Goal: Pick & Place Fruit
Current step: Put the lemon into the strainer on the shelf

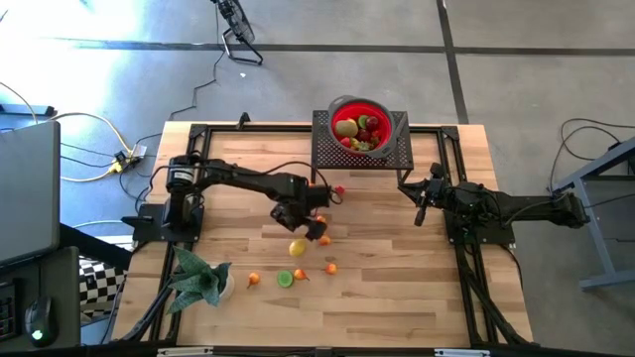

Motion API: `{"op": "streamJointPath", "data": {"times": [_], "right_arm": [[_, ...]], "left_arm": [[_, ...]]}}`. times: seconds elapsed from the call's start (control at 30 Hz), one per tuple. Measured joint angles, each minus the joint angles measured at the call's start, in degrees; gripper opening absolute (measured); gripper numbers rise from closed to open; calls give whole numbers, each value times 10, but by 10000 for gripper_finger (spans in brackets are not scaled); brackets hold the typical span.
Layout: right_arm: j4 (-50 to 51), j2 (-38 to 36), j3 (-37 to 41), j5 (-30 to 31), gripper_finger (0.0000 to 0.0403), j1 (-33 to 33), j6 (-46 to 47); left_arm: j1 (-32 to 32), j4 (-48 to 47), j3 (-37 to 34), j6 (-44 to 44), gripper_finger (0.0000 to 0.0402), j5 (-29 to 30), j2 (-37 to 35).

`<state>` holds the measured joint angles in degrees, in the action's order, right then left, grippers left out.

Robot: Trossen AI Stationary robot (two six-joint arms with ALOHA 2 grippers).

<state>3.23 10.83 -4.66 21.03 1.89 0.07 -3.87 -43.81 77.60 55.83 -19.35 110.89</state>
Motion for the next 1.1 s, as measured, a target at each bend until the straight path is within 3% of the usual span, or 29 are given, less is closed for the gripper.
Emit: {"op": "streamJointPath", "data": {"times": [0.23, 0.4, 0.63, 0.83, 0.97, 1.1], "right_arm": [[0, 0, 0, 0, 26, 0, -12], [0, 0, 0, -2, 26, 0, -12], [-1, 0, 0, -2, 26, 0, -15], [-15, 0, 0, 0, 26, 0, -34], [-29, 0, 0, 0, 26, 0, -43], [-31, 0, 0, -1, 26, 0, -36]], "left_arm": [[-18, 8, 0, -48, 349, 21, -1], [-15, -4, 3, -32, 320, 19, -28], [16, -8, 61, -76, 287, 29, -71], [68, -107, 111, -165, 282, 145, -76], [103, -160, 107, -204, 282, 220, -75], [122, -172, 97, -209, 282, 257, -75]]}}
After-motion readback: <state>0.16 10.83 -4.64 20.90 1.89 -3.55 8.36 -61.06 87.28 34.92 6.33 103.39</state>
